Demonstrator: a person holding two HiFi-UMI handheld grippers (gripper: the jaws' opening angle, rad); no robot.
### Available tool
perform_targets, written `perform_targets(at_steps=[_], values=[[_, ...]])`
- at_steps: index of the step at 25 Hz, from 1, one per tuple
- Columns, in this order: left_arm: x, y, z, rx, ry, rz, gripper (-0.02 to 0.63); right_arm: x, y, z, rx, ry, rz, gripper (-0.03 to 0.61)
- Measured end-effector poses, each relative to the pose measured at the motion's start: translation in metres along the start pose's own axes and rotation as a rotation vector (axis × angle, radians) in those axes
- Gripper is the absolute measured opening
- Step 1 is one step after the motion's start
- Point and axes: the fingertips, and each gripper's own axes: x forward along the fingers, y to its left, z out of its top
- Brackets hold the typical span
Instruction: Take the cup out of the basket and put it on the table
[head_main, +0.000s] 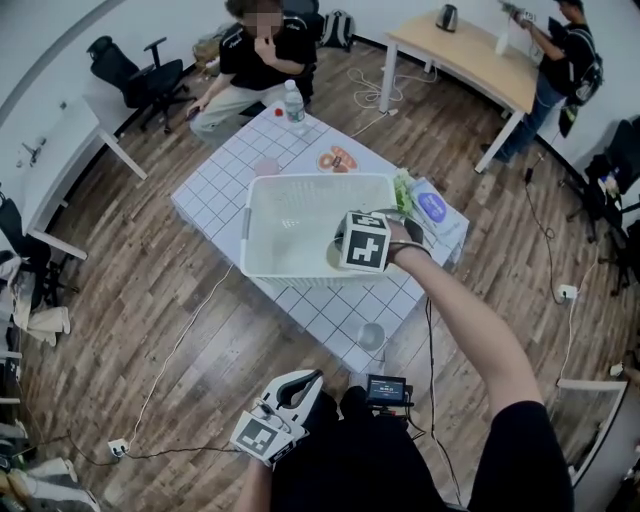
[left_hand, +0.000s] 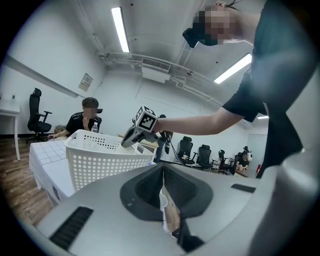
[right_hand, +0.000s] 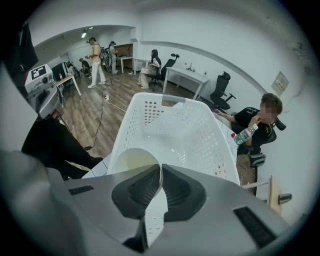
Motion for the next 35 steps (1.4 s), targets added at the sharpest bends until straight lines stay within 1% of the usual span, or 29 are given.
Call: perform_targets(at_steps=[4,12,22,29,35], values=[[0.002,-0.002,0.006,0.01,-0.012,-0.008,0.009,-0.021,0.007,0.007,-0.003,-0.056,-0.034,0.031],[0.003,-0.002,0.01,0.039,-0.011,-0.032,0.009,-0.064,0.032,0.017,-0.006,-0.164,-0.1,0.031],[0.009,-0.013,0.015,0.069,-0.016,-0.082,0.009,-0.107,0.062,0.019,0.051,-0.291,-0.162,0.031],[0.009,-0.017,0.019,0.082,-0.025,-0.097,0.009,-0.136,0.089,0.022,0.125,-0.449,-0.198,0.031],[0.006,-0.017,0.024,0.085,-0.037,-0.091,0.009,-0.151,0.116,0.02,0.206,-0.615,-0.208,0.031]])
